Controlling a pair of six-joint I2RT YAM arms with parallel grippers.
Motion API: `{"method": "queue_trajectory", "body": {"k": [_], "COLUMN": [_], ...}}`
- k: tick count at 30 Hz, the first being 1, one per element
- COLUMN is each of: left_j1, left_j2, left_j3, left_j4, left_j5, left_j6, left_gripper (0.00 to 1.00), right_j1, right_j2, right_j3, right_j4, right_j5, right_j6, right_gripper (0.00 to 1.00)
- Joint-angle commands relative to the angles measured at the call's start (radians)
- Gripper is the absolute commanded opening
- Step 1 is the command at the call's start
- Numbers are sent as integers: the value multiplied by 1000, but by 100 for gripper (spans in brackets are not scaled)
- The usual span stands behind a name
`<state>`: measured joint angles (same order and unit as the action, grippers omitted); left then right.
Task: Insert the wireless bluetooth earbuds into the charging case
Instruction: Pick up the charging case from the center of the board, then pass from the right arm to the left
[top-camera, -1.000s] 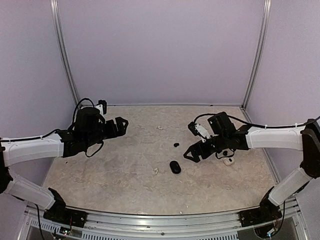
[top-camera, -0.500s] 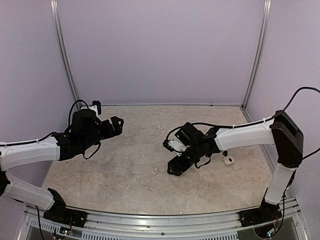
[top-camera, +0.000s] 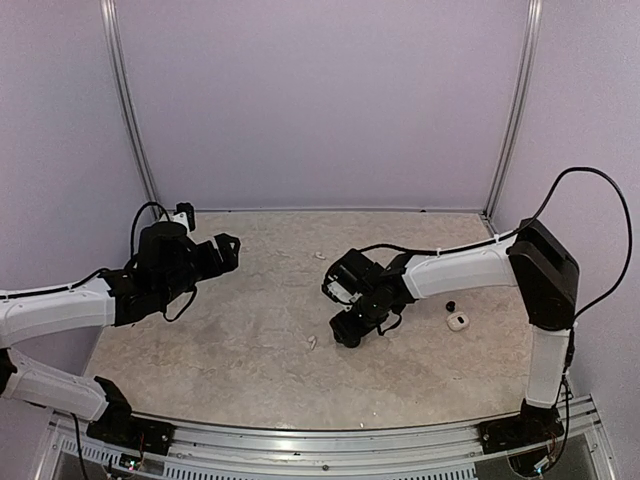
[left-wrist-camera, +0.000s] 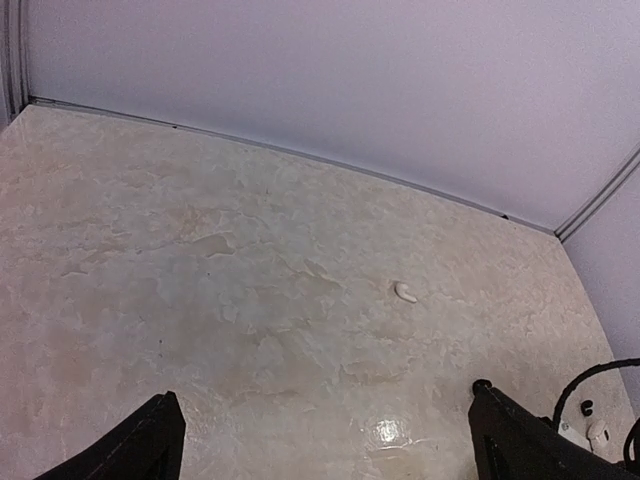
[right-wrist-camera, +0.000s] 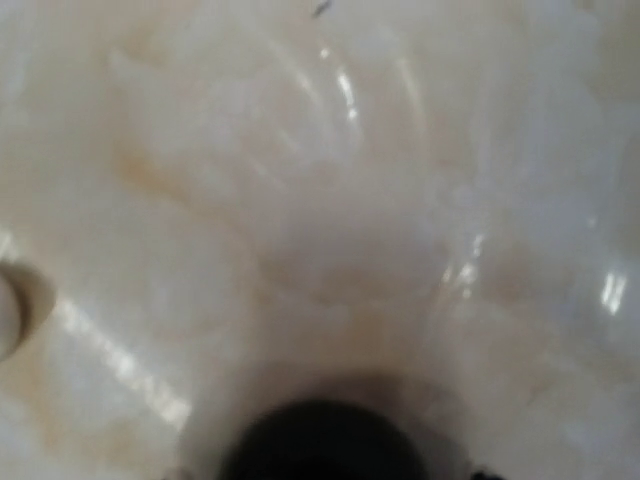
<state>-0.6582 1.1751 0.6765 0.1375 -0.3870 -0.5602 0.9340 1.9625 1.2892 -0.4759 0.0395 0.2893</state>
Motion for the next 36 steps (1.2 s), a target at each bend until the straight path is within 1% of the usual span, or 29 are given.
{"method": "queue_trajectory", "body": {"k": [1, 4, 9, 12, 15, 20, 22, 26, 31, 36], "left_j1": [-1, -1, -3, -7, -10, -20, -54, -162, -321, -432], "left_j2": [-18, -25, -37, -52, -81, -99, -88, -58, 42, 159], "left_j3": [-16, -26, -49, -74, -115, -159, -166, -177, -166, -138], "left_j4": [7, 12, 30, 57, 114, 211, 262, 394, 593, 775], "left_j5": [-42, -59, -89, -89, -43, 93, 137, 141, 83, 58], "left_j6": [-1, -5, -30, -22, 13, 82, 127, 206, 360, 488], "left_gripper": [99, 99, 99, 99, 99, 99, 99, 99, 99, 99], "right_j1": [7, 7, 3, -14, -45, -92, -101, -109, -110, -109], "right_j2": [45, 47, 35, -2, -73, -227, -279, -383, -486, -531], "right_j3": [48, 47, 42, 33, 9, -37, -50, -91, -183, -248], "right_j4": [-45, -38, -30, -9, 52, 200, 261, 384, 588, 724], "right_j5": [32, 16, -9, -18, -38, -107, -110, -121, -173, -212], "right_j6": [35, 52, 65, 76, 93, 155, 181, 244, 347, 454], "right_gripper": [60, 56, 44, 43, 42, 42, 43, 43, 43, 42]}}
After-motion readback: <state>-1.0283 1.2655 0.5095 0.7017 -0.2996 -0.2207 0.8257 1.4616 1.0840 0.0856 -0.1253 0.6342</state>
